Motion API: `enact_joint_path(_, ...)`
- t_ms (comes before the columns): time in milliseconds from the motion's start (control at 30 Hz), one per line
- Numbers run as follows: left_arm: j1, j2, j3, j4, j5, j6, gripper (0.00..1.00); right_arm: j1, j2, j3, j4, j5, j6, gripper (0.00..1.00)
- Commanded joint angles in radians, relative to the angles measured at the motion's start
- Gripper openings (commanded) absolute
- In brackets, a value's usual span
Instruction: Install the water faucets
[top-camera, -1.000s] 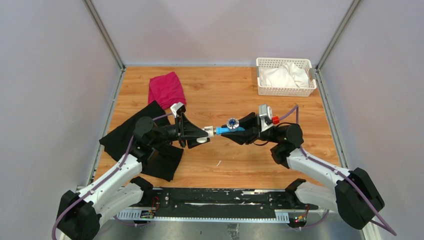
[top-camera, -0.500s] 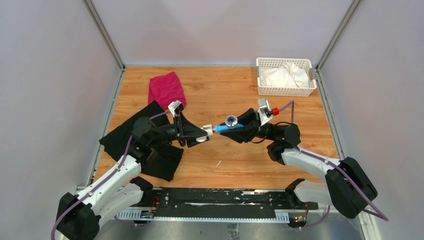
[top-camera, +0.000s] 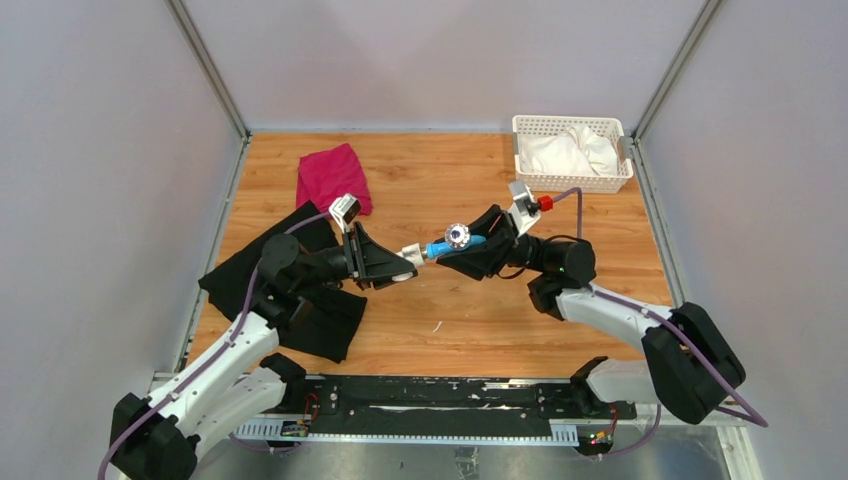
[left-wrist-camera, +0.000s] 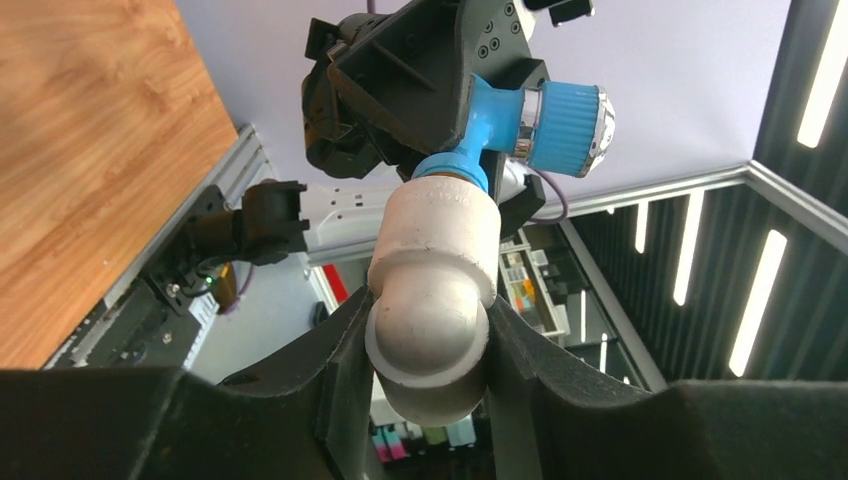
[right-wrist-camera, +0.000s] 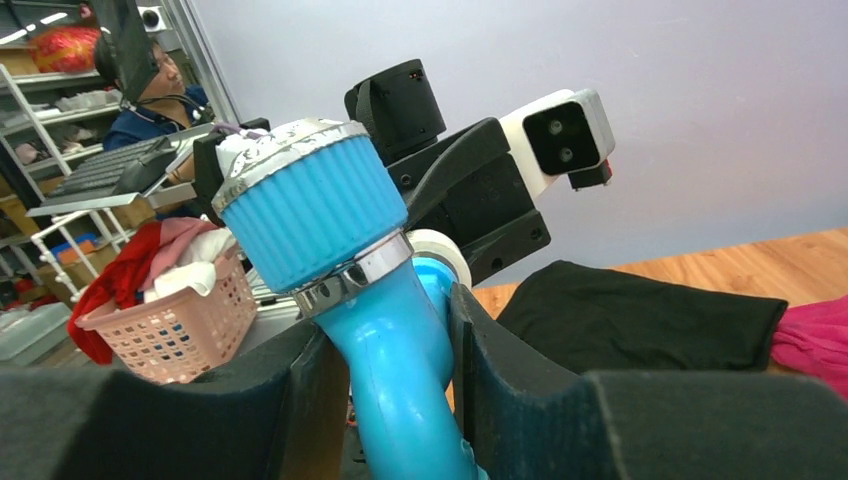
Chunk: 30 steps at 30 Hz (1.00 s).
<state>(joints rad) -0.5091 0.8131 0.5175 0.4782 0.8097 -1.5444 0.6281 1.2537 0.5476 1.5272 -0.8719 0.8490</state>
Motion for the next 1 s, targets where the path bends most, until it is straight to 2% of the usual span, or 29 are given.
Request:
enact_joint_path(0, -0.009, -0.016, 0.052, 0.079, -0.062, 0.231, 0.0, 0.037, 0.039, 0.04, -0.1, -0.028, 0.208, 0.0)
enact_joint_path(200, -0.009, 0.009, 0.076, 0.079, -0.002, 0.296, 0.0, 0.037, 0.065, 0.062, -0.137, -0.051, 0.269, 0.0)
enact_joint_path(433, -0.009, 0.007, 0.097, 0.079, 0.015, 0.425, 0.0, 0.037, 0.122, 0.069, -0.073, -0.078, 0.395, 0.0)
enact_joint_path(600, -0.009, 0.041, 0.125, 0.079, 0.037, 0.433, 0.0, 0.037, 0.122, 0.056, -0.081, -0.083, 0.392, 0.0)
enact_joint_path(733, -0.009, 0.042, 0.132, 0.08, 0.031, 0.435, 0.0, 0.036, 0.066, 0.035, -0.231, -0.065, 0.272, 0.0)
enact_joint_path(833, -0.009, 0.048, 0.144, 0.069, 0.034, 0.436, 0.0, 0.024, -0.012, 0.035, -0.472, -0.06, 0.116, 0.0)
enact_joint_path(900, -0.008, 0.054, 0.153, 0.042, 0.046, 0.435, 0.0, 0.003, -0.062, 0.035, -0.612, -0.059, 0.047, 0.1)
enact_joint_path(967, -0.006, 0.068, 0.171, 0.014, 0.081, 0.431, 0.0, -0.032, -0.115, 0.022, -0.717, -0.058, -0.02, 0.31)
